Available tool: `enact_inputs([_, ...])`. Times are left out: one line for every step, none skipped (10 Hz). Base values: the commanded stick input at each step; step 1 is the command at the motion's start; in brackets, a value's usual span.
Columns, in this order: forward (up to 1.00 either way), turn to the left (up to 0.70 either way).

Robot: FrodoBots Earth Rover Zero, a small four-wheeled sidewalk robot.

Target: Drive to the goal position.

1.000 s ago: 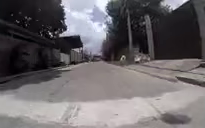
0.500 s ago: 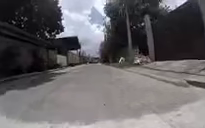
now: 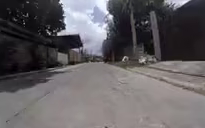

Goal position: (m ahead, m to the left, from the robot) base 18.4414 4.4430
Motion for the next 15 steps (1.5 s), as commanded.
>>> enact_inputs([1.00,0.00])
enact_inputs([1.00,0.00])
enact_inputs([1.00,0.00])
enact_inputs([1.00,0.00])
enact_inputs([1.00,0.00])
enact_inputs([1.00,0.00])
enact_inputs([1.00,0.00])
enact_inputs([1.00,0.00])
enact_inputs([1.00,0.00])
enact_inputs([1.00,0.00])
enact_inputs([1.00,0.00])
enact_inputs([1.00,0.00])
enact_inputs([1.00,0.00])
enact_inputs([1.00,0.00])
enact_inputs([1.00,0.00])
